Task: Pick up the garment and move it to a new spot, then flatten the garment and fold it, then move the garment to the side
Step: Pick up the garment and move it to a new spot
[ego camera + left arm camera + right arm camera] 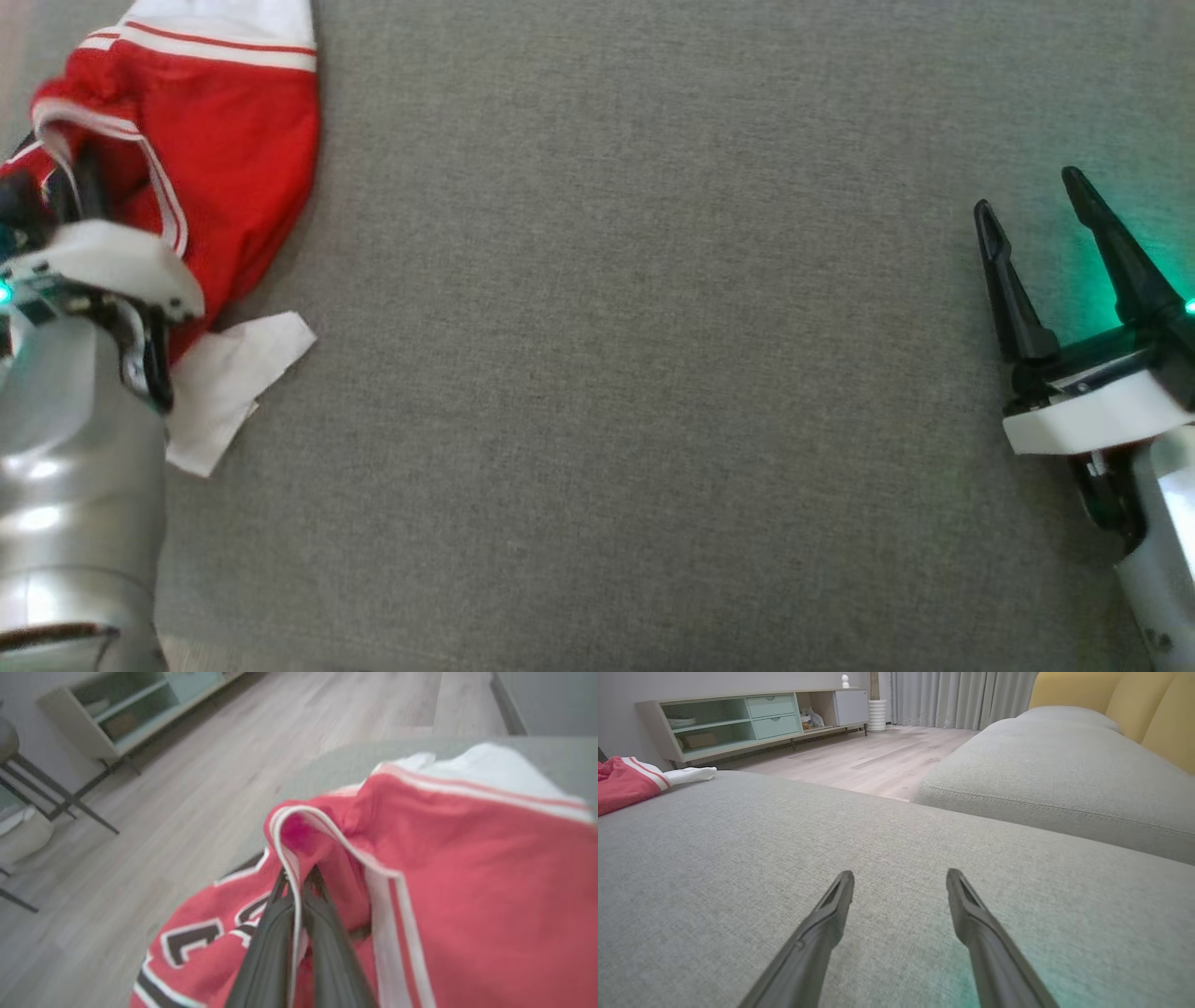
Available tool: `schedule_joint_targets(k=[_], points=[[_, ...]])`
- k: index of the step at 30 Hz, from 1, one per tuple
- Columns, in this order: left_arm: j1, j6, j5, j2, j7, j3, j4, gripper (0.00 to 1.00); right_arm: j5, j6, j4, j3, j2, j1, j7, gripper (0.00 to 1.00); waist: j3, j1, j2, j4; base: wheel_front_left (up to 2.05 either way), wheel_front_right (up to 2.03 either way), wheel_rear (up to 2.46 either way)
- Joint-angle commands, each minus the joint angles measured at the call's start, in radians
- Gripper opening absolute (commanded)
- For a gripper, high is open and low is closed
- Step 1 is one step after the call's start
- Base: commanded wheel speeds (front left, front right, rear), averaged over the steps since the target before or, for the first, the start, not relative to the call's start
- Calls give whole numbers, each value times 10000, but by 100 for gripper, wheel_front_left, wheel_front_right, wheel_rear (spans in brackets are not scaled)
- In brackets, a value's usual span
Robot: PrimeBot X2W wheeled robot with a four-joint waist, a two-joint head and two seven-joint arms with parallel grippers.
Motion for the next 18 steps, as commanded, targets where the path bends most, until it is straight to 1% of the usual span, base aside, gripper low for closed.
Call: schedule_joint_targets(k=[1,4,8,9,11,14,18], points=[[-376,61,126,721,-314,161,-316,0,-40,-9,173,169,-12,447,24,100,-125,-2,1,-14,0,0,0],[-664,110,363,911,-795,-40,-673,0,-27,-9,249,268,210,417,24,100,-514,-2,1,-102,0,0,0],[-976,55,726,1091,-963,-400,-1972,0,26,-9,355,455,574,332,24,100,-1221,-2,1,-392,0,0,0],[-1043,-14,795,1131,-969,-489,-2488,0,40,-9,378,497,681,321,24,100,-1416,-2,1,-504,0,0,0],[-1093,-331,902,1248,-973,-712,-3540,0,77,-9,443,580,918,327,24,100,-1857,-2,1,-804,0,0,0],[-1185,-695,1048,1550,-965,-982,-4678,0,144,-9,504,665,1288,427,24,100,-2512,-2,1,-1378,0,0,0],[-1517,-1067,949,1817,-434,-1236,-5994,0,203,-9,522,678,1761,693,24,100,-3226,-2,1,-2316,0,0,0]])
